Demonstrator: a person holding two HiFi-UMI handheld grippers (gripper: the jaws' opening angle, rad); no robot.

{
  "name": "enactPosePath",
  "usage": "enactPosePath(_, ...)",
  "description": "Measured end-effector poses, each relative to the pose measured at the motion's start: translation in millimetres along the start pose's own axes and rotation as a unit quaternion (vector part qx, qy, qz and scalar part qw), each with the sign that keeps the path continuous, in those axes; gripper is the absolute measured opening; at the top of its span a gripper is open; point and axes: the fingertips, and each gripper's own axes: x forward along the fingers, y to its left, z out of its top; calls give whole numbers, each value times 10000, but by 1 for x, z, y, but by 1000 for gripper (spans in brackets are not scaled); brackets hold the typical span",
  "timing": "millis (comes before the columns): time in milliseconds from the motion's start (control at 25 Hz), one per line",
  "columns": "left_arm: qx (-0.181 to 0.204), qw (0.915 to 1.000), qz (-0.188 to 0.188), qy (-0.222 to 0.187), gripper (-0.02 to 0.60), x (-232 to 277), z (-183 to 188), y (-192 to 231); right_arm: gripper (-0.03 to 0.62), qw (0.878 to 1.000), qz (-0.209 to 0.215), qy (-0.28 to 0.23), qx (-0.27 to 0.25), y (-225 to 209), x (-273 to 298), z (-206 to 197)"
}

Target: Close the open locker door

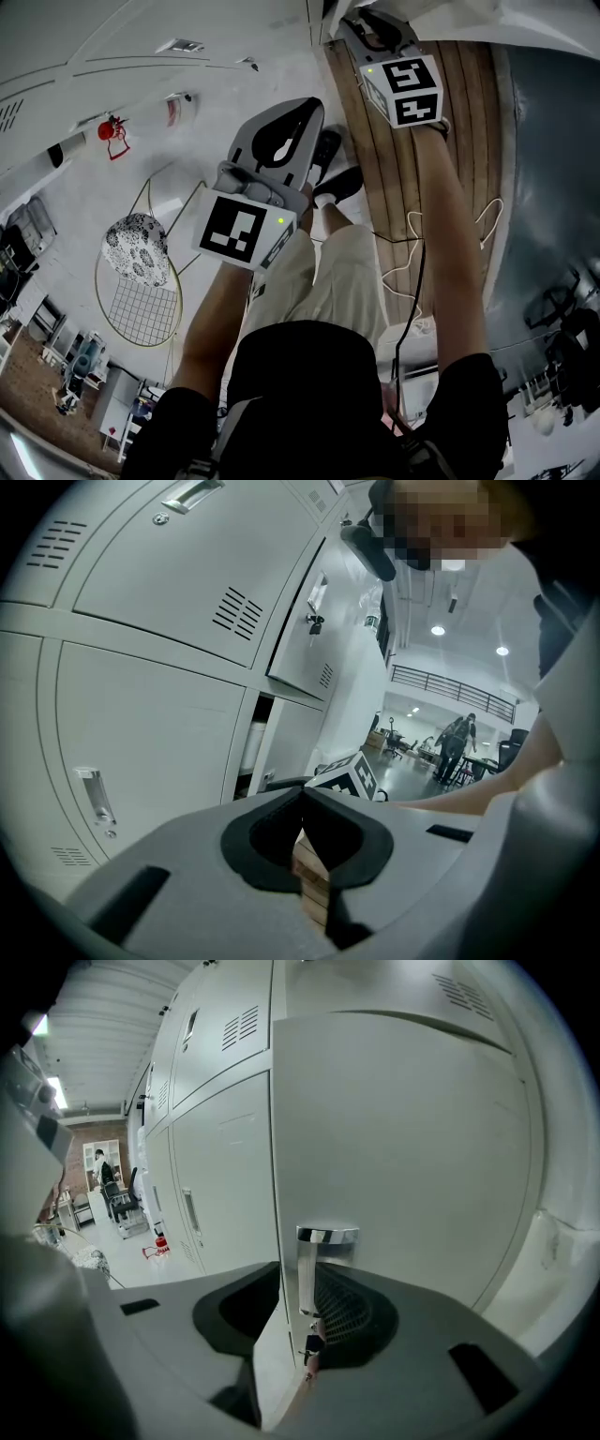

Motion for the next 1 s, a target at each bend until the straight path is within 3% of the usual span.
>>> enactPosePath(1000,-40,9998,187,-24,18,6,9,20,107,9999,-3,-58,-106,-9,34,19)
